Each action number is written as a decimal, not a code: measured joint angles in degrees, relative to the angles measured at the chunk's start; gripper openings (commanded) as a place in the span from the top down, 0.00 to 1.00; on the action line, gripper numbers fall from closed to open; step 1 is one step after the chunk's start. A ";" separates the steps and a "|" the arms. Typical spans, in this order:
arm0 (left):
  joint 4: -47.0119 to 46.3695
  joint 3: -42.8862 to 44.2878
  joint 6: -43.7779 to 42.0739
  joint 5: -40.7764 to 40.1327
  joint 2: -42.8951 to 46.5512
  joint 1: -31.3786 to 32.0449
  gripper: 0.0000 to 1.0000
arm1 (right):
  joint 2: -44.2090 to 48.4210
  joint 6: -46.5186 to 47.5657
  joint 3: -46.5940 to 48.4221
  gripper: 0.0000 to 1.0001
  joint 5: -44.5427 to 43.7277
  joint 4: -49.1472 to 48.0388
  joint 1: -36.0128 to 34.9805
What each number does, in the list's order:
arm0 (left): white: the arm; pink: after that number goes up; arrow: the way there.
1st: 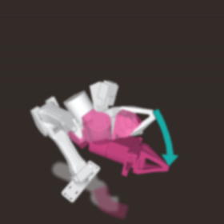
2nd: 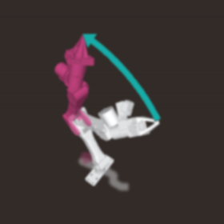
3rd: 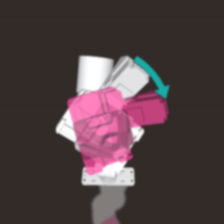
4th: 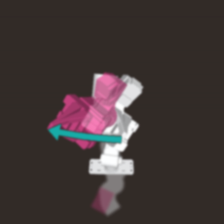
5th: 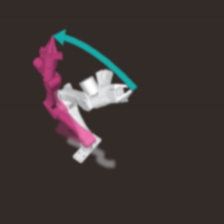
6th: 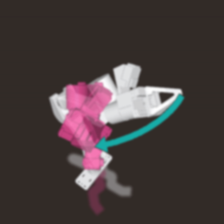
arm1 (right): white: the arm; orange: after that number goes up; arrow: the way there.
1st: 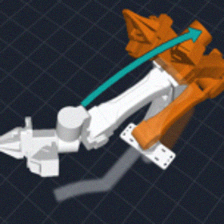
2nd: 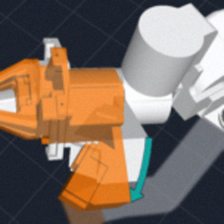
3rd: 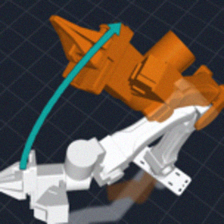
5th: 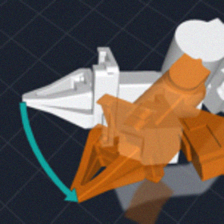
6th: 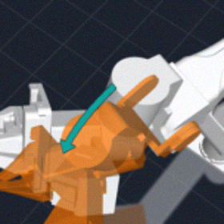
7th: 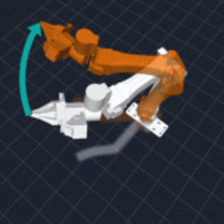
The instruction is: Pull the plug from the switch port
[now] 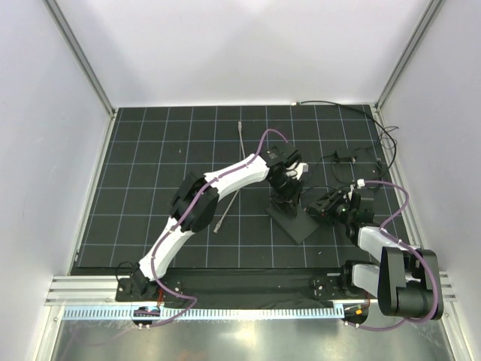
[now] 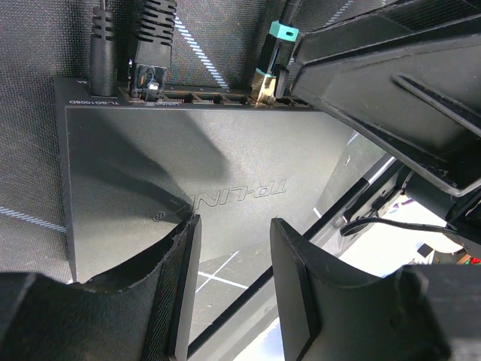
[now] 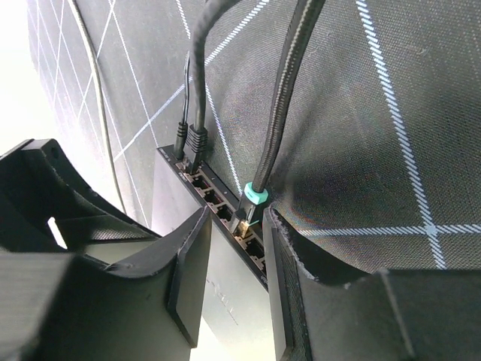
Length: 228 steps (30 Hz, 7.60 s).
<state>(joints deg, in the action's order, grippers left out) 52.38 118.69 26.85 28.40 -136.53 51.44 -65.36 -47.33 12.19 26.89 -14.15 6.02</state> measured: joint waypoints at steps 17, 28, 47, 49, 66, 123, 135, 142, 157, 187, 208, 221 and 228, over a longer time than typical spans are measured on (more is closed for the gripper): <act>0.02 0.00 0.20 1.62 -0.37 -0.85 0.55 | -3.13 -0.50 -2.64 0.62 2.75 -4.81 0.85; 0.02 0.00 0.20 1.66 -0.37 -0.85 0.55 | -7.89 -1.18 -2.23 0.68 5.16 -9.42 0.87; 0.11 0.00 1.60 1.77 -0.59 -0.83 0.55 | -12.13 -1.05 -0.48 0.99 7.26 -10.40 1.11; 0.31 0.00 1.70 1.57 -0.61 -0.74 0.55 | -11.34 -0.59 -0.59 0.99 6.38 -10.16 0.98; 4.13 1.73 2.93 -0.28 -1.49 0.46 0.56 | -11.08 -2.08 -0.96 0.99 -1.05 -13.84 0.85; 6.16 1.36 -3.58 -5.68 2.23 -0.22 0.49 | -31.54 5.18 58.40 0.61 -35.30 51.95 15.74; 6.16 0.20 -3.58 -5.27 2.56 -0.85 0.49 | -37.07 3.10 58.69 0.60 -35.89 53.64 15.74; 6.19 0.20 -3.58 -5.27 2.56 -0.96 0.49 | -39.58 1.86 58.93 0.93 -35.23 53.09 15.74; 6.01 -0.33 -3.54 -6.84 3.02 -1.09 0.49 | -34.77 18.38 72.87 0.99 -43.58 54.99 13.73; 6.54 -10.99 6.19 -46.14 23.93 -12.83 0.44 | -22.82 0.63 88.54 0.99 -39.67 60.46 -17.81; 9.16 -15.30 7.08 -57.88 34.95 -19.61 0.42 | -50.69 -17.99 74.88 0.96 -11.37 42.38 -45.94; 8.66 -16.11 7.17 -55.25 35.12 -19.71 0.42 | -55.49 -14.08 78.23 0.52 -12.83 41.53 -47.74; 7.02 -16.15 7.13 -50.84 35.12 -19.69 0.47 | -48.76 -8.83 75.30 0.49 -16.87 46.88 -43.39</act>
<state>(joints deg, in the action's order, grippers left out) 59.40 102.54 33.98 -22.44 -101.41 31.75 -114.13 -56.16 87.48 10.02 32.73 -37.36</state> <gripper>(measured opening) 0.553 0.515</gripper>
